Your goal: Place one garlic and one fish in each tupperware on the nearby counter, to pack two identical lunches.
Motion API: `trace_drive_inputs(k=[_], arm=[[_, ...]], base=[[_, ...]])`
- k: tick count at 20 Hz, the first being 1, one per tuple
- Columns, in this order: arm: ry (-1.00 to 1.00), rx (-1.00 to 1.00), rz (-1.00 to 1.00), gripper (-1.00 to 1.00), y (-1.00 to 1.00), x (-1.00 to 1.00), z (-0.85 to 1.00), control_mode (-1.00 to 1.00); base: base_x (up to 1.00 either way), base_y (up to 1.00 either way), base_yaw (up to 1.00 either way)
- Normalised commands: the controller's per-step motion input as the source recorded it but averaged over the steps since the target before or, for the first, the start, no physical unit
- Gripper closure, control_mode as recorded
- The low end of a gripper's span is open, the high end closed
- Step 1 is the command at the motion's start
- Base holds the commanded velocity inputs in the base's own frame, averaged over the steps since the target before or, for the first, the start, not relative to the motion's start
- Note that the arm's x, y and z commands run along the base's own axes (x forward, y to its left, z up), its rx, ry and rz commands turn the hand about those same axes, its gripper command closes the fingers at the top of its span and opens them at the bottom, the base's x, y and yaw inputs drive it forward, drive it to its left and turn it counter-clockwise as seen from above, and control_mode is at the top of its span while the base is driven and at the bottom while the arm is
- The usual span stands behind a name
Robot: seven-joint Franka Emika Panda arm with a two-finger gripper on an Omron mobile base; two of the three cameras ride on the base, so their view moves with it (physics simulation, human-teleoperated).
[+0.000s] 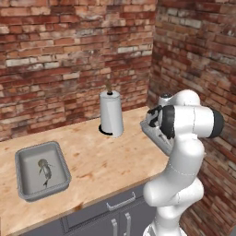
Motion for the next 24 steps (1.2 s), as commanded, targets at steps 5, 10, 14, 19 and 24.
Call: trace_drive_inputs(k=[5, 10, 14, 19, 24], arm=[[0.08, 0.0, 0.0, -1.0, 0.01, -0.11, 0.29, -1.0], [0.09, 0.0, -0.01, -1.0, 0.15, -0.51, 0.46, -1.0], [-0.08, 0.0, -0.05, -1.0, 0.4, -0.96, 0.77, -1.0], [-0.38, 0.0, -0.07, -1.0, 0.79, -1.0, 1.0, -1.0], [-0.43, -0.01, -0.05, -1.0, 0.82, -0.95, 1.0, -1.0]], base=[[0.0, 0.0, 0.0], [0.0, 0.0, 0.0], [0.0, 0.0, 0.0], [0.0, 0.0, 0.0], [0.0, 0.0, 0.0]])
